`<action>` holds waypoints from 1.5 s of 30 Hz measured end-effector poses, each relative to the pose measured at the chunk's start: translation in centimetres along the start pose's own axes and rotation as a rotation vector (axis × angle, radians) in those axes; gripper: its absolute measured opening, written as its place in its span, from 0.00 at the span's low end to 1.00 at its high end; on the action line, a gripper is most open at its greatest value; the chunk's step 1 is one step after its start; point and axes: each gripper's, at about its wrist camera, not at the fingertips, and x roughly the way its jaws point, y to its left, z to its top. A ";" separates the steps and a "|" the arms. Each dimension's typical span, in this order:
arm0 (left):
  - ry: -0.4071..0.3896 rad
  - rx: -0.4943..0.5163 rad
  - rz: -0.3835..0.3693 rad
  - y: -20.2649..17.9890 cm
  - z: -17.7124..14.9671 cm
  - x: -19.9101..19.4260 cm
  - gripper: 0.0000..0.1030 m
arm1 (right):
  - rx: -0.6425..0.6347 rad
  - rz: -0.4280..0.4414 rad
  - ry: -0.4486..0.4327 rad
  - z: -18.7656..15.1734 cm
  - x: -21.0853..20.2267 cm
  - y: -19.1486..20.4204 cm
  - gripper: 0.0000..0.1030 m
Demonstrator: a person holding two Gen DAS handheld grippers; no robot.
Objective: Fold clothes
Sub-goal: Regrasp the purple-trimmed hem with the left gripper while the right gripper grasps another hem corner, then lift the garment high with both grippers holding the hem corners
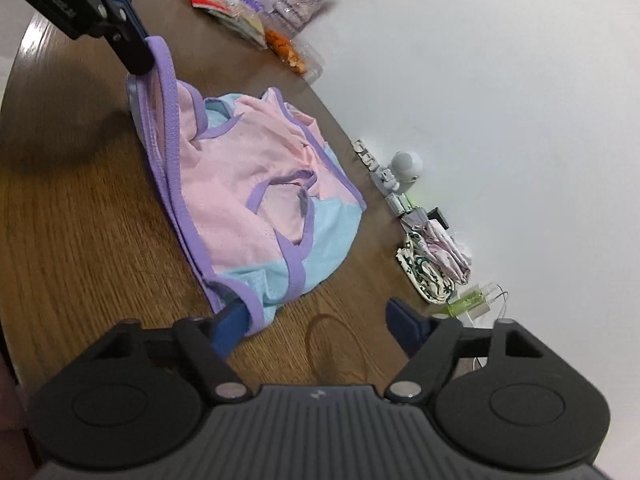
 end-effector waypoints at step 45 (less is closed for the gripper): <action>-0.286 0.345 0.458 3.4 43.4 -11.5 0.00 | 1.000 -0.067 -0.352 23.3 -12.1 -41.8 0.01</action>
